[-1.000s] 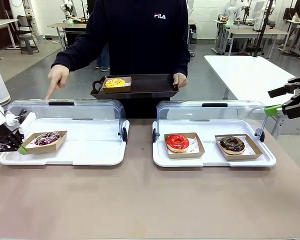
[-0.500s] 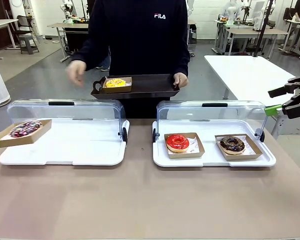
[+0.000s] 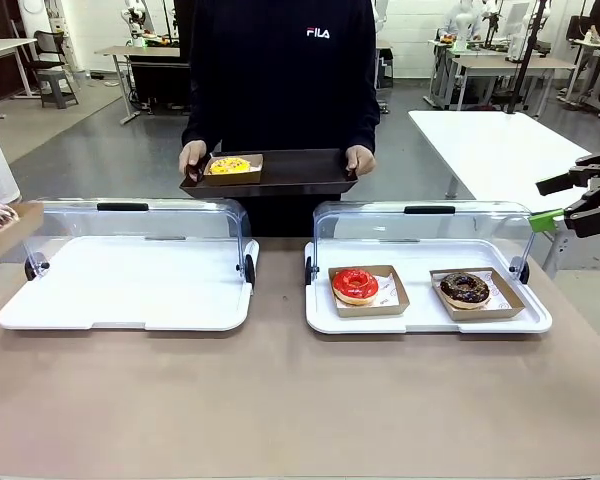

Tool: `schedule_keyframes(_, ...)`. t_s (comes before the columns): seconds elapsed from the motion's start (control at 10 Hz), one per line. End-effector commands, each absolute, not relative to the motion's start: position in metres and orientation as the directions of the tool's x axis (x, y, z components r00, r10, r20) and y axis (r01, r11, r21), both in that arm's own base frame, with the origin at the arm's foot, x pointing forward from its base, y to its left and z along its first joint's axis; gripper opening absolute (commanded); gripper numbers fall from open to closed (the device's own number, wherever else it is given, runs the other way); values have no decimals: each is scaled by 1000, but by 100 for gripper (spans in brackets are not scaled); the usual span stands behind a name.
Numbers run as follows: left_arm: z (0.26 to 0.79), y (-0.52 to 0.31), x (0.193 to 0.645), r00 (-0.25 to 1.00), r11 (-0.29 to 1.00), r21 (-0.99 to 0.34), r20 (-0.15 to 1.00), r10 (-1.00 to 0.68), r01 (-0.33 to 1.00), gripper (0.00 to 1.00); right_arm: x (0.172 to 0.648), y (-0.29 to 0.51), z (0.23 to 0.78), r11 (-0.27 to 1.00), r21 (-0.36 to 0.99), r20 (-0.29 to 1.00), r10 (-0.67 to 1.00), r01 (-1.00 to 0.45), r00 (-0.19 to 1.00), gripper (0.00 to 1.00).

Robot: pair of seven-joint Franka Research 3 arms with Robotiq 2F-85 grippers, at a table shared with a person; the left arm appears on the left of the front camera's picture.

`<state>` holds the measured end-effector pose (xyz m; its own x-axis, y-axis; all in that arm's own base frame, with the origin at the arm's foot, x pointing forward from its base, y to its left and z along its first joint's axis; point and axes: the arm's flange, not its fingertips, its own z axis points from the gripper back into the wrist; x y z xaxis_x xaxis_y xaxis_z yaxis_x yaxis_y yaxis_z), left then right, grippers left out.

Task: Provide the desired donut to the person.
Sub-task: Pick up and lift the Paper togo box containing the Donut pointed at by the person.

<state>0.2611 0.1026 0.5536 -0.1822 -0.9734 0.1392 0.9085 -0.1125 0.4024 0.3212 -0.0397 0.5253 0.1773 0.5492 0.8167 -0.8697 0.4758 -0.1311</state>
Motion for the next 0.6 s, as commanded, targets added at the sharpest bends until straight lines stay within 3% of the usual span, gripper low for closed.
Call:
schedule_keyframes(0.0,512,63,229,-177,-149,445,22,-984,883,0,323,-38,525,469,-125,831,532,-874,166,100)
schedule_keyframes(0.2,504,55,258,-210,-179,423,26,-977,888,0,323,-38,525,469,-125,831,532,-874,166,100)
schedule_keyframes(0.3,576,84,249,-206,-163,450,48,-977,878,0,323,-38,525,469,-125,831,532,-874,166,100)
schedule_keyframes(0.5,576,84,249,-206,-163,450,48,-977,878,0,323,-38,525,469,-125,831,532,-874,166,100)
